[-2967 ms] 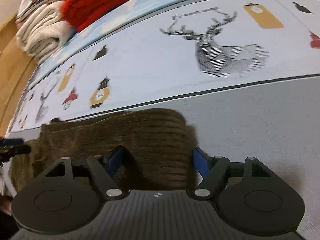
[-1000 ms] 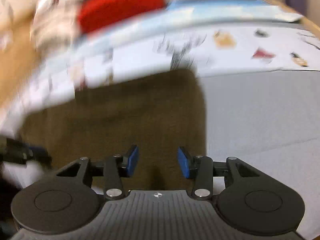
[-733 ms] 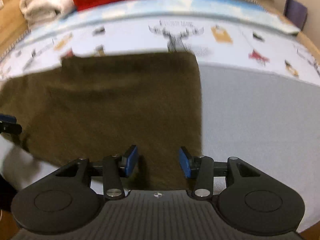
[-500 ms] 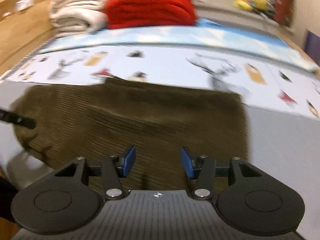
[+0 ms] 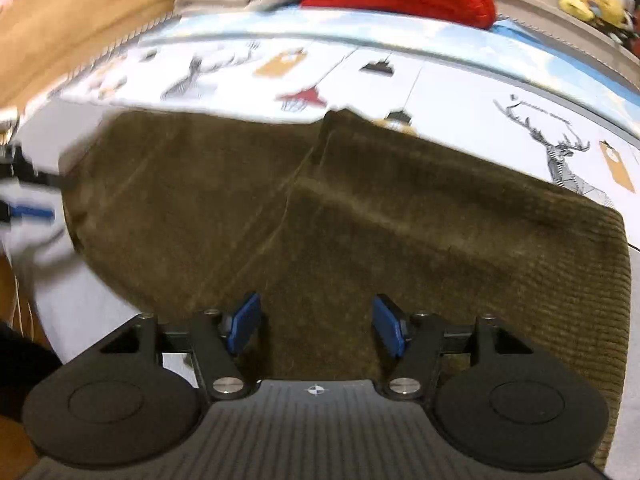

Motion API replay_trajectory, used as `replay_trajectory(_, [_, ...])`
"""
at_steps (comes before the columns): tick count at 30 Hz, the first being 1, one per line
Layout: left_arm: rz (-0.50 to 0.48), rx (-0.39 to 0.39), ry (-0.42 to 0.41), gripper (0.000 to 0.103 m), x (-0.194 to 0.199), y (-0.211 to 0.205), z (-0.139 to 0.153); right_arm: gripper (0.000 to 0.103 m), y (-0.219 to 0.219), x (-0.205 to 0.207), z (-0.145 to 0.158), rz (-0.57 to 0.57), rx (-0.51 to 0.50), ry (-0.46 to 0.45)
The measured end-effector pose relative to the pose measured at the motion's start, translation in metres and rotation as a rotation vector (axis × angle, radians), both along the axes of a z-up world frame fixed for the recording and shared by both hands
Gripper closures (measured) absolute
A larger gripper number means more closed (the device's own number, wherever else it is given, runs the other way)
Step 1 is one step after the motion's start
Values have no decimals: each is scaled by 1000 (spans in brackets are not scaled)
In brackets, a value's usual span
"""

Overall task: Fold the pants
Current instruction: 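Grasp the striped waistband with the left gripper and lift it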

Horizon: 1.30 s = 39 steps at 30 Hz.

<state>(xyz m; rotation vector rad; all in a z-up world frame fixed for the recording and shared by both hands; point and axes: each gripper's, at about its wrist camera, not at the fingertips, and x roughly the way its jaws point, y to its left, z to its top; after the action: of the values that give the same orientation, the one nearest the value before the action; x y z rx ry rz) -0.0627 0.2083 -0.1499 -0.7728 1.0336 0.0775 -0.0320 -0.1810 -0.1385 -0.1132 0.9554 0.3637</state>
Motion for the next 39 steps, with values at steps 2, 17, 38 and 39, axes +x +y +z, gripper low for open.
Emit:
replay_trajectory(2, [13,-31,12,20,3,3,-6,38,1,4,-10,-6,-44,33])
replay_trajectory(17, [110,17,68,22,16,-10,-21,35,-11,-11,-21,31,-47,67])
replay_trajectory(38, [202,-119,-24,21,2,9,-18,35,-12,-13,-21,39,-44,69])
replay_trajectory(39, [232,-83,20,22,-1,12,-23,35,-12,-13,-21,39,-45,69])
